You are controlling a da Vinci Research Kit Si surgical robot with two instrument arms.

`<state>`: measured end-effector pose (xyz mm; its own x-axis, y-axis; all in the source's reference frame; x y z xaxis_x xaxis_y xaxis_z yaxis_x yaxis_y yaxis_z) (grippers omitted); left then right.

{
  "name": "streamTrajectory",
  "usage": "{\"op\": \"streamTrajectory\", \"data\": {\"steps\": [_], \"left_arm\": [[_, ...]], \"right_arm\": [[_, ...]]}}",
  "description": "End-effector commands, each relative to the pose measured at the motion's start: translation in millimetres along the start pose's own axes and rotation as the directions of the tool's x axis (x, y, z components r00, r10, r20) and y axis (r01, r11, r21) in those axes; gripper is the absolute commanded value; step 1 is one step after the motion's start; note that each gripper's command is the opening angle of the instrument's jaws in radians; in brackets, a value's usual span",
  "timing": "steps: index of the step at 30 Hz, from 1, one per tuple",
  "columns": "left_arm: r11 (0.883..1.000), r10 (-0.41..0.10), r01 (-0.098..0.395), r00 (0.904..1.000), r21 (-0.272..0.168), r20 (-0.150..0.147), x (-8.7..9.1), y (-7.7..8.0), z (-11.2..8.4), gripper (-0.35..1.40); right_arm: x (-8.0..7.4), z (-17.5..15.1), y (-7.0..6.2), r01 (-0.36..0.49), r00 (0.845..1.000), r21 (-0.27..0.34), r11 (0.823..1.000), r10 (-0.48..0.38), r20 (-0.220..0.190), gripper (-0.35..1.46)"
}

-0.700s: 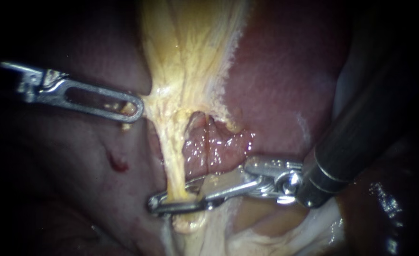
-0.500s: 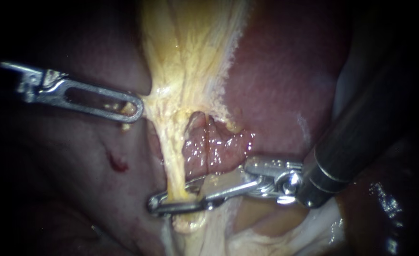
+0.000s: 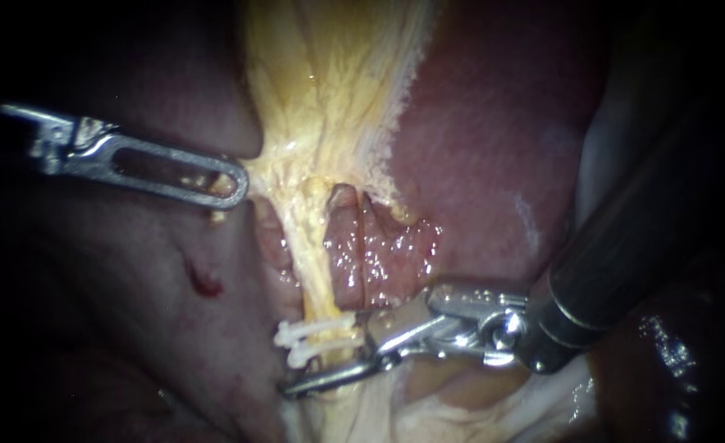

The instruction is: Going back second clip left tube

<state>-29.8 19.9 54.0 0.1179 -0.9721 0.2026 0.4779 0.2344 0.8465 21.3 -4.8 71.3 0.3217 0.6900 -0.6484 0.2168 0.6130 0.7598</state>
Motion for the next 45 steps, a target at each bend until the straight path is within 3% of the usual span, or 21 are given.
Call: {"op": "streamTrajectory", "data": {"steps": [1,11,22,26,35,45], "left_arm": [[1.000,0.000,0.000,1.0000,0.000,0.000,0.0,0.0,0.1,-0.35],[1.000,0.000,0.000,1.0000,0.000,0.001,0.1,0.0,0.1,-0.35],[1.000,0.000,0.000,1.0000,0.000,0.001,0.1,0.0,0.1,-0.35],[1.000,0.000,0.000,1.0000,0.000,0.001,0.1,0.0,0.1,-0.35],[1.000,0.001,-0.001,1.0000,0.000,0.001,0.2,0.0,0.0,-0.35],[1.000,0.001,-0.001,1.0000,0.000,0.001,0.2,0.0,0.0,-0.35]], "right_arm": [[0.1,0.1,-0.1,0.013,1.000,-0.003,1.000,-0.013,-0.006,0.50],[0.2,0.2,1.0,0.134,0.990,-0.077,0.988,-0.136,-0.022,0.50],[0.0,-1.4,1.9,0.301,0.952,-0.202,0.932,-0.305,0.014,0.50],[0.4,-2.9,1.4,0.338,0.940,-0.215,0.916,-0.342,0.020,0.50],[1.9,-8.6,-0.5,0.380,0.924,-0.199,0.903,-0.383,0.024,0.50],[5.0,-17.2,-2.8,0.424,0.904,-0.218,0.879,-0.425,0.045,0.50]]}}
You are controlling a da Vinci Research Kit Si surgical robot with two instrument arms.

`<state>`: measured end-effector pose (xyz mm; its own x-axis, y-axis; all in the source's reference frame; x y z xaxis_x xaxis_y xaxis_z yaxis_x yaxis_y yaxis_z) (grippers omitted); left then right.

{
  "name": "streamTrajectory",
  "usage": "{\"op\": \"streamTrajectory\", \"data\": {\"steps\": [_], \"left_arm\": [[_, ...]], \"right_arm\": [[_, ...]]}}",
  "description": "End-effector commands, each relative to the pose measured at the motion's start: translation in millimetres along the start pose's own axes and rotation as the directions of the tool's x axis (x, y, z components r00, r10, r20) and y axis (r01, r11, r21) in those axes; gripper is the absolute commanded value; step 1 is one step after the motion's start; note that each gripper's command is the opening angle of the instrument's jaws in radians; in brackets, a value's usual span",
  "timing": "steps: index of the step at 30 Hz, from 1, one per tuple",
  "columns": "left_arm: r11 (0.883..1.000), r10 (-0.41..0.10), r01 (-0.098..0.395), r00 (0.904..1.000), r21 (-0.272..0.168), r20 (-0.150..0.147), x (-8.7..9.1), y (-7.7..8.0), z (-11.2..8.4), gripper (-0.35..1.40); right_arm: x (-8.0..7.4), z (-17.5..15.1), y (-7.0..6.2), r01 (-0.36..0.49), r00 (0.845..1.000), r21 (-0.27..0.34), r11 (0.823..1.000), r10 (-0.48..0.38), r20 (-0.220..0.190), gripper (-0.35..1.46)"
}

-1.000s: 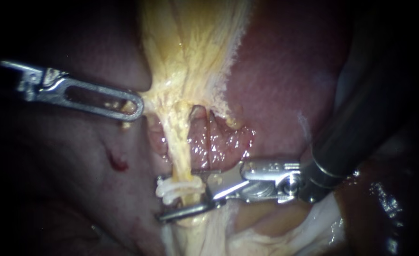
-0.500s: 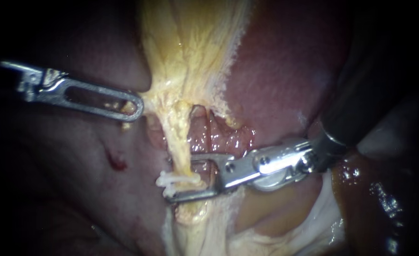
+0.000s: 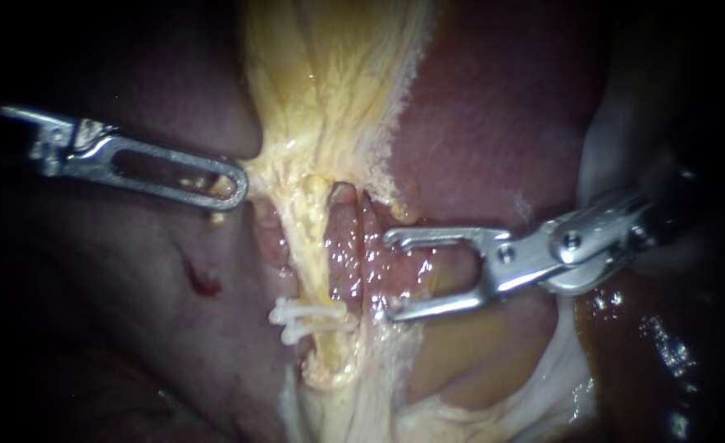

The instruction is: Going back second clip left tube

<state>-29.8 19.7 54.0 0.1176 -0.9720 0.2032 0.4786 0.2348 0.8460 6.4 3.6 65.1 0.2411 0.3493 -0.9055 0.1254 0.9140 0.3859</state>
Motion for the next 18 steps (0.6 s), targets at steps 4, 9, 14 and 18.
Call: {"op": "streamTrajectory", "data": {"steps": [4,9,14,18], "left_arm": [[1.000,0.000,0.000,1.0000,0.000,0.000,0.0,0.0,0.0,-0.35],[1.000,0.000,0.000,1.0000,0.000,0.000,0.0,0.0,0.1,-0.35],[1.000,0.001,-0.001,1.0000,-0.001,0.001,0.1,0.1,0.3,-0.35],[1.000,0.000,0.000,1.0000,-0.003,0.003,0.0,0.0,1.1,-0.35]], "right_arm": [[0.9,-2.0,0.2,0.013,1.000,0.005,1.000,-0.013,-0.001,0.50],[1.6,-3.5,0.2,0.014,1.000,0.011,1.000,-0.014,-0.006,0.50],[1.7,-4.3,0.3,0.011,1.000,0.010,1.000,-0.011,-0.015,0.50],[1.7,-4.5,0.3,0.010,1.000,0.009,1.000,-0.010,-0.020,0.50]]}}
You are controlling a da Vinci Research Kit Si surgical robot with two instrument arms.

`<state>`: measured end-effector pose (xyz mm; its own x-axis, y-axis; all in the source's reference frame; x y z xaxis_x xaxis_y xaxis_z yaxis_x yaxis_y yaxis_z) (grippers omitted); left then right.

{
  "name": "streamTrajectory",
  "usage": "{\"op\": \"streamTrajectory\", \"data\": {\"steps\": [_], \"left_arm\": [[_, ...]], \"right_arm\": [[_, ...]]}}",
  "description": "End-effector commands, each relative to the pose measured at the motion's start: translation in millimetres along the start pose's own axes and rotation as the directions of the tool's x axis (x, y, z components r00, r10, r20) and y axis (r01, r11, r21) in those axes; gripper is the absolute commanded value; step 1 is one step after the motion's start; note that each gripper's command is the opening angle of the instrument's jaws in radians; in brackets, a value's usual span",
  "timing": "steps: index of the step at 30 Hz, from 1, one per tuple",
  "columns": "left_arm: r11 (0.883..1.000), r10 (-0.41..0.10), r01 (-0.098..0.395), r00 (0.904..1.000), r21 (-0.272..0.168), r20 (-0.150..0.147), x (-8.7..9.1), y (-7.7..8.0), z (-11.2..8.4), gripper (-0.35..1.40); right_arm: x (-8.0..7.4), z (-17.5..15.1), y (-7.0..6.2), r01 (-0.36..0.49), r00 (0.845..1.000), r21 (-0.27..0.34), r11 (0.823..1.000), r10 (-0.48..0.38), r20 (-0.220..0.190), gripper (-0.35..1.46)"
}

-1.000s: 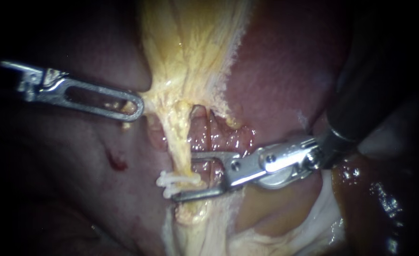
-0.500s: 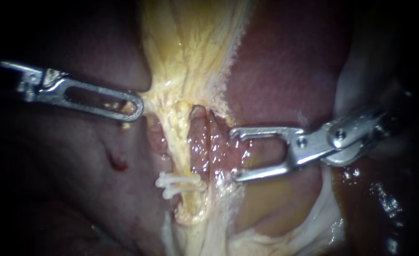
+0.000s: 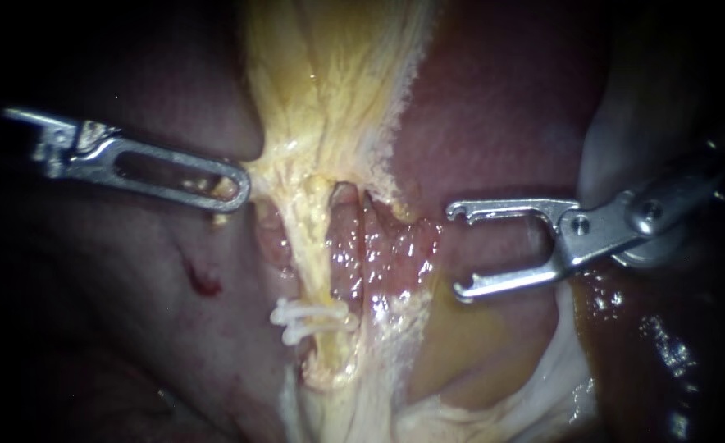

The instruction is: Going back second clip left tube

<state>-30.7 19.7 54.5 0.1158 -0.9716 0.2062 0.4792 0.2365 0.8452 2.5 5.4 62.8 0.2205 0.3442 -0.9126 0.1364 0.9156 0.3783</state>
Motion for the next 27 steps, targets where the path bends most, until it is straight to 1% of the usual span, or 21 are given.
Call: {"op": "streamTrajectory", "data": {"steps": [1,4,8,12,17,20,23,27], "left_arm": [[1.000,-0.002,0.002,1.0000,-0.003,0.001,0.0,0.0,0.3,-0.35],[1.000,-0.001,0.001,1.0000,-0.004,0.003,0.0,0.1,1.2,-0.35],[1.000,0.002,-0.002,1.0000,-0.001,0.006,0.2,0.7,2.6,-0.35],[1.000,-0.001,0.001,1.0000,-0.001,-0.001,0.3,1.3,4.1,-0.35],[1.000,0.001,-0.001,1.0000,-0.003,-0.008,0.5,1.6,5.9,-0.35],[1.000,0.002,-0.003,0.9999,-0.003,-0.016,0.6,1.8,6.8,-0.35],[1.000,0.003,-0.003,0.9999,-0.002,-0.015,0.7,1.9,7.4,-0.35],[1.000,0.004,-0.004,0.9998,-0.003,-0.018,0.8,1.8,7.7,-0.35]], "right_arm": [[0.0,0.0,0.0,0.000,1.000,0.000,1.000,0.000,0.000,0.50],[-0.1,-0.2,0.0,0.000,1.000,-0.002,1.000,0.000,-0.006,0.50],[-0.1,-0.2,-0.1,0.000,1.000,-0.003,1.000,0.000,-0.009,0.50],[0.0,-0.3,-0.1,0.000,1.000,-0.003,1.000,0.000,-0.008,0.50],[0.0,-0.3,-0.1,-0.001,1.000,-0.004,1.000,0.001,-0.011,0.50],[0.0,-0.3,-0.2,-0.001,1.000,-0.004,1.000,0.001,-0.011,0.50],[0.1,-0.3,-0.2,-0.001,1.000,-0.004,1.000,0.001,-0.011,0.50],[0.1,-0.2,-0.3,-0.001,1.000,-0.005,1.000,0.001,-0.014,0.50]]}}
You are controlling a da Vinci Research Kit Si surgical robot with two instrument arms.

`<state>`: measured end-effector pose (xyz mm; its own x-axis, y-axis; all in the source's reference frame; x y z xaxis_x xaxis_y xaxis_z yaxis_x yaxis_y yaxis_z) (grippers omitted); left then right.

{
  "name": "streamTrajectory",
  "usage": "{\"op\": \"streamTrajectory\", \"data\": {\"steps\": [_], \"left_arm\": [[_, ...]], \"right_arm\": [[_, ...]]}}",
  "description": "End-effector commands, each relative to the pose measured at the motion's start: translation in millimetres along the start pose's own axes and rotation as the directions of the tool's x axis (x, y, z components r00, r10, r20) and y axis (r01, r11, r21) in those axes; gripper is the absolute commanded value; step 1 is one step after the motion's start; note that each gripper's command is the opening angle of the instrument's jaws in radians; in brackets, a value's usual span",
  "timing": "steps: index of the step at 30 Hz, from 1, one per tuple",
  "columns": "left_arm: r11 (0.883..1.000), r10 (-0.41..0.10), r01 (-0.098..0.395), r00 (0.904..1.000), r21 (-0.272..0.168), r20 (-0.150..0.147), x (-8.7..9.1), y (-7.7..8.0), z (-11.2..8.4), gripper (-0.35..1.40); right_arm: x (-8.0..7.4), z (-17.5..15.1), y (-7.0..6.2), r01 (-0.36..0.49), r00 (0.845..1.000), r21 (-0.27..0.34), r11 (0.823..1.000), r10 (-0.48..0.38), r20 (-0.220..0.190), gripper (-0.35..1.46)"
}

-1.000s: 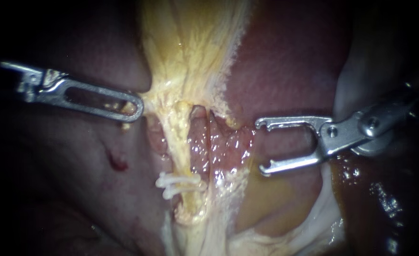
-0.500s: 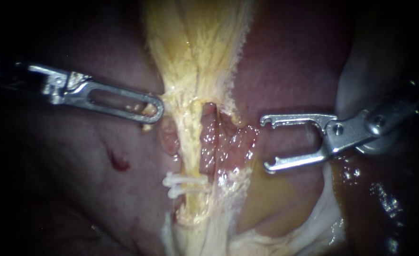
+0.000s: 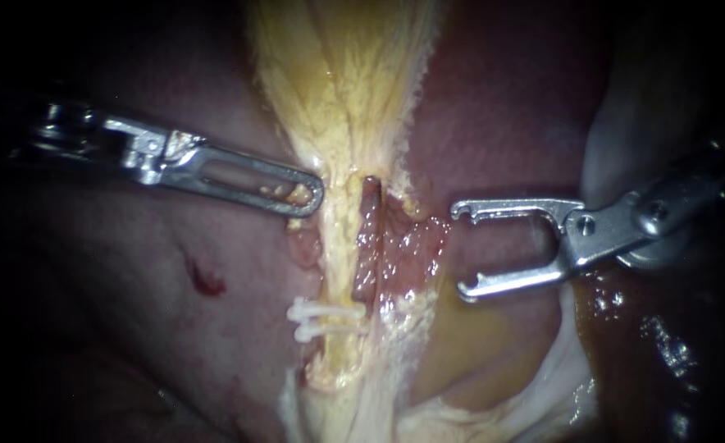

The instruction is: Going back second clip left tube

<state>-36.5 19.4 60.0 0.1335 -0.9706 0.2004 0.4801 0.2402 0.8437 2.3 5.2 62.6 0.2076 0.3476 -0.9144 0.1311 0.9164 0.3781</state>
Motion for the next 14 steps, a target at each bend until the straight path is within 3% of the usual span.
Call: {"op": "streamTrajectory", "data": {"steps": [1,14], "left_arm": [[1.000,0.000,0.000,1.0000,0.001,-0.002,0.0,0.0,0.1,-0.35],[1.000,0.001,-0.001,1.0000,-0.001,-0.004,0.1,0.0,0.2,-0.35]], "right_arm": [[0.0,0.0,0.0,0.000,1.000,0.000,1.000,0.000,0.000,0.50],[0.1,0.0,-0.1,0.000,1.000,0.000,1.000,0.000,0.000,0.50]]}}
